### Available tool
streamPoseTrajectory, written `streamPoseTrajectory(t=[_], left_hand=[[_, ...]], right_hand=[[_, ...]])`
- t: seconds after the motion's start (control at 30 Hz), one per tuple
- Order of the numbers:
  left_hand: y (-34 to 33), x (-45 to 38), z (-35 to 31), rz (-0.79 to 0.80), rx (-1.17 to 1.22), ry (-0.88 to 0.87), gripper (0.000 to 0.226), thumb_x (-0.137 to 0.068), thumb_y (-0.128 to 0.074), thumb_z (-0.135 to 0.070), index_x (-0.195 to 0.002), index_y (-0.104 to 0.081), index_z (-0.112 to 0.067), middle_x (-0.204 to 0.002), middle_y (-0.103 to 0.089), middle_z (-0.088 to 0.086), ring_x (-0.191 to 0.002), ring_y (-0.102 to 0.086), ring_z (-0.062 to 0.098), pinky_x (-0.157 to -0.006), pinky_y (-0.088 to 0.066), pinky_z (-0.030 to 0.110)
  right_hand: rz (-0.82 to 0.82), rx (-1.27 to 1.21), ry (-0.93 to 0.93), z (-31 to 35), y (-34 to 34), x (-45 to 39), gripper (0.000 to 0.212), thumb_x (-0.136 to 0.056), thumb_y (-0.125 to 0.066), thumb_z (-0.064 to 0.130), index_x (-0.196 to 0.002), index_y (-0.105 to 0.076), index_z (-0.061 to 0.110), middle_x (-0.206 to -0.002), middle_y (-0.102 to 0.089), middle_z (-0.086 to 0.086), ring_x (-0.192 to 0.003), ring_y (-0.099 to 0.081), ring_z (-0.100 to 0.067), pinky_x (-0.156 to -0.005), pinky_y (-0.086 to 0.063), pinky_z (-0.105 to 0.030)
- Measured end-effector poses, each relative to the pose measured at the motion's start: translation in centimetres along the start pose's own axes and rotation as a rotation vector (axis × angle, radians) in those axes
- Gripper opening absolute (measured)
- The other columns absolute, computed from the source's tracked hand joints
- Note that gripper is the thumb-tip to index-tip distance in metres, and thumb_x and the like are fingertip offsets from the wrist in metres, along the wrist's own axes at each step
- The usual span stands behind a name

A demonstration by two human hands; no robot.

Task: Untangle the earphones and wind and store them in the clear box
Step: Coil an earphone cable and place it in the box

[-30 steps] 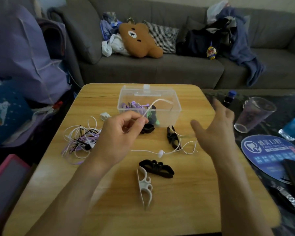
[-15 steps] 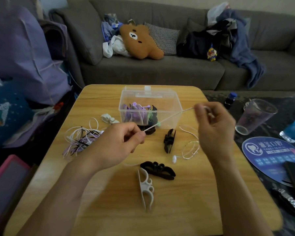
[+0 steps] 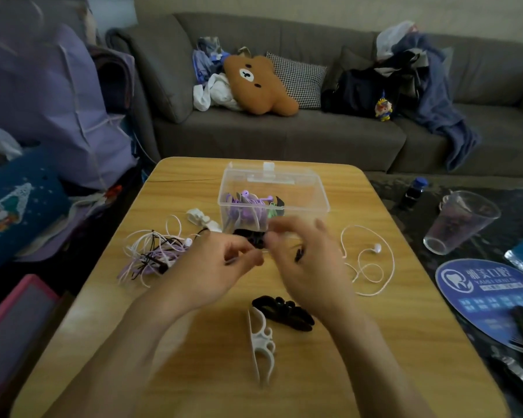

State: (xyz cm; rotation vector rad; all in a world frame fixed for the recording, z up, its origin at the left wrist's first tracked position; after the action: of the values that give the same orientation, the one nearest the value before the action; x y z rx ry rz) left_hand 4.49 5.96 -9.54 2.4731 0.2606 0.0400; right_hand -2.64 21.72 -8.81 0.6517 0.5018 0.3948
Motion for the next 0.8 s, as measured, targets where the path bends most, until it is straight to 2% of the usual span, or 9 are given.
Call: streamPoseTrajectory(t=[0.07,0.13,0.23,0.33,0.43,0.53,0.67,0.73,0.8], left_hand=[[-0.3,-0.1,-0.2,0.003,0.018,-0.015,0.020,-0.097,-0.060,-0.032,-0.090,-0.076,-0.022,-0.081,-0.074,-0.006,-0.075,-0.069,0.005,-0.062,-0.052,0.027],[-0.1,-0.1,0.0,0.025,-0.015,0.004,0.021,-0.098,-0.059,-0.027,-0.084,-0.073,-0.022,-0.071,-0.070,-0.010,-0.062,-0.063,0.005,-0.056,-0.049,0.026],[0.4,0.1,0.3,0.101,0.029,0.049,0.031,-0.100,-0.054,-0.033,-0.078,-0.065,-0.015,-0.050,-0.048,-0.011,-0.045,-0.040,0.004,-0.046,-0.034,0.018],[0.6,0.6,0.0,0.240,0.340,0.087,0.033,-0.104,-0.042,-0.028,-0.090,-0.058,-0.003,-0.051,-0.036,-0.008,-0.044,-0.028,0.008,-0.042,-0.026,0.018],[0.6,1.0,-0.1,0.366,0.397,0.084,0.025,-0.106,-0.038,-0.017,-0.099,-0.056,-0.001,-0.059,-0.044,-0.002,-0.046,-0.040,0.012,-0.047,-0.034,0.023],[0.8,1.2,0.2,0.404,0.449,0.085,0.022,-0.104,-0.040,-0.014,-0.094,-0.057,-0.004,-0.066,-0.051,0.002,-0.055,-0.049,0.014,-0.056,-0.041,0.026],[1.0,1.1,-0.5,0.312,0.699,-0.024,0.016,-0.095,-0.050,-0.012,-0.098,-0.061,-0.001,-0.083,-0.069,0.014,-0.077,-0.067,0.026,-0.073,-0.055,0.030],[0.7,0.9,-1.0,0.169,0.832,-0.053,0.021,-0.090,-0.054,-0.010,-0.103,-0.062,0.003,-0.098,-0.073,0.018,-0.090,-0.071,0.030,-0.077,-0.057,0.032],[0.3,0.4,-1.1,0.019,1.003,-0.015,0.023,-0.086,-0.056,-0.010,-0.104,-0.062,0.004,-0.106,-0.073,0.020,-0.095,-0.073,0.030,-0.078,-0.059,0.032]], right_hand=[[0.146,-0.117,0.025,0.8,-1.2,0.2,0.028,-0.099,-0.056,0.044,-0.082,-0.072,0.027,-0.067,-0.065,0.016,-0.067,-0.060,0.002,-0.070,-0.047,-0.019],[0.206,-0.129,-0.008,0.5,-1.5,0.0,0.042,-0.095,-0.056,0.054,-0.069,-0.070,0.024,-0.050,-0.052,0.007,-0.048,-0.047,-0.006,-0.050,-0.035,-0.020],[0.231,-0.208,-0.061,-0.8,0.1,-0.5,0.038,-0.085,-0.066,0.057,-0.074,-0.073,0.021,-0.057,-0.056,-0.011,-0.051,-0.044,-0.014,-0.050,-0.036,-0.029],[0.258,-0.355,-0.121,-1.9,2.0,-0.7,0.023,-0.084,-0.075,0.039,-0.082,-0.076,0.017,-0.056,-0.053,-0.010,-0.054,-0.046,-0.016,-0.055,-0.041,-0.032],[0.110,-0.396,-0.145,-2.8,2.6,-0.9,0.018,-0.084,-0.074,0.037,-0.081,-0.076,0.020,-0.059,-0.053,-0.016,-0.056,-0.047,-0.016,-0.056,-0.043,-0.029],[-0.025,-0.405,-0.192,-3.3,2.9,-1.0,0.022,-0.079,-0.071,0.047,-0.080,-0.074,0.024,-0.052,-0.053,0.003,-0.049,-0.044,-0.007,-0.048,-0.039,-0.019],[0.103,-0.118,-0.108,-3.0,2.3,-0.8,0.010,-0.090,-0.069,0.038,-0.087,-0.073,0.030,-0.057,-0.061,0.006,-0.047,-0.045,-0.004,-0.045,-0.039,-0.018],[0.167,-0.010,-0.023,-2.4,1.5,-0.5,0.011,-0.094,-0.066,0.038,-0.089,-0.073,0.030,-0.062,-0.064,0.002,-0.052,-0.052,-0.012,-0.050,-0.041,-0.021],[0.186,0.001,0.051,-1.7,0.5,-0.2,0.014,-0.095,-0.065,0.036,-0.089,-0.074,0.026,-0.062,-0.064,0.004,-0.055,-0.055,-0.010,-0.052,-0.039,-0.016]])
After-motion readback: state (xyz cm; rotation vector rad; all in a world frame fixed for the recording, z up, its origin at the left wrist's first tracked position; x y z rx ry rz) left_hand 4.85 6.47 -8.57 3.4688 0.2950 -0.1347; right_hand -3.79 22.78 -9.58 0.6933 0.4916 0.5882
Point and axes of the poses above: each hand's wrist, its own x-axis away from the middle knuckle, its own y-axis out of the back of the hand, z = x × y, the point moved 2 cm from there along -x, towards the middle knuckle
